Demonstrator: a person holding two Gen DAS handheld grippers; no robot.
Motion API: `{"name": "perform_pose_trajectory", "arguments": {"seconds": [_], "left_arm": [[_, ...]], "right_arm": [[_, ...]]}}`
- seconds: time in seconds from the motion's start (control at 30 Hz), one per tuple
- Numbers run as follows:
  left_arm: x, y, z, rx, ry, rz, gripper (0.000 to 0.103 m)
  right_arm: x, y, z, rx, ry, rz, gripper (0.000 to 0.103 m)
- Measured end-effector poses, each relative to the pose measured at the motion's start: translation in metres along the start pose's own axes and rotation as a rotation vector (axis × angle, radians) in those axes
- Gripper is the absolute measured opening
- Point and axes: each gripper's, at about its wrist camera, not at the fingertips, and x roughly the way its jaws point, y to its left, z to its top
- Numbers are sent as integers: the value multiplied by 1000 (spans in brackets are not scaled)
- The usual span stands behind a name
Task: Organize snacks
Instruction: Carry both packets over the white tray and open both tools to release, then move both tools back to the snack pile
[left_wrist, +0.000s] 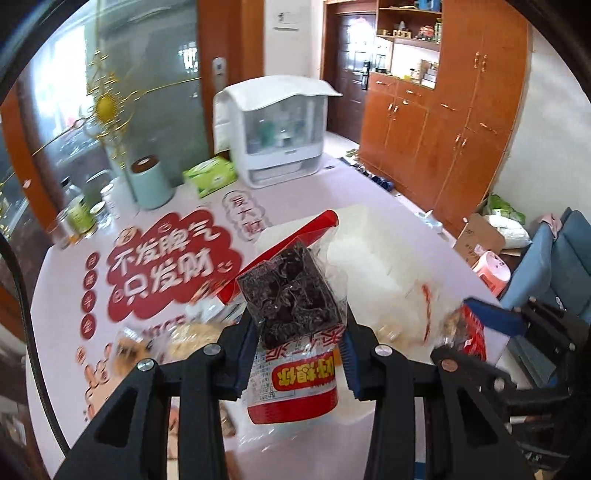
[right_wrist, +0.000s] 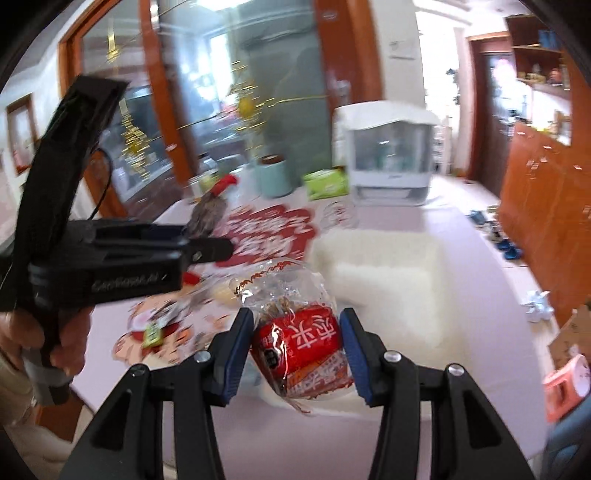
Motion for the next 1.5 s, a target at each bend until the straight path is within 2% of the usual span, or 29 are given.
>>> {"name": "perform_pose_trajectory", "arguments": {"seconds": [0.23,0.57,0.67,0.73,0.87,0.93,1.1,1.5], "left_arm": [[40,-37,23,30,22,-3,39],[78,-56,28,52,67,36,41],[82,-54,27,51,70,53,54],[83,-54,27,55,69,81,70],[81,-48,27,54,52,141,87],[80,-42,27,41,46,158,93],[76,-34,25,19,48,165,94],[66,-25,7,15,62,192,94]], "right_arm": [[9,-51,21,45,9,-156,50],[38,-91,29,98,48,-190,51],[48,-96,29,108,65,-185,53],[54,-97,29,106,71,-187,53],[56,-98,28,103,66,-192,54],[56,-98,28,109,67,-192,58],[54,-98,26,120,58,-186,65],[54,-84,18,124,77,-161,65]]}}
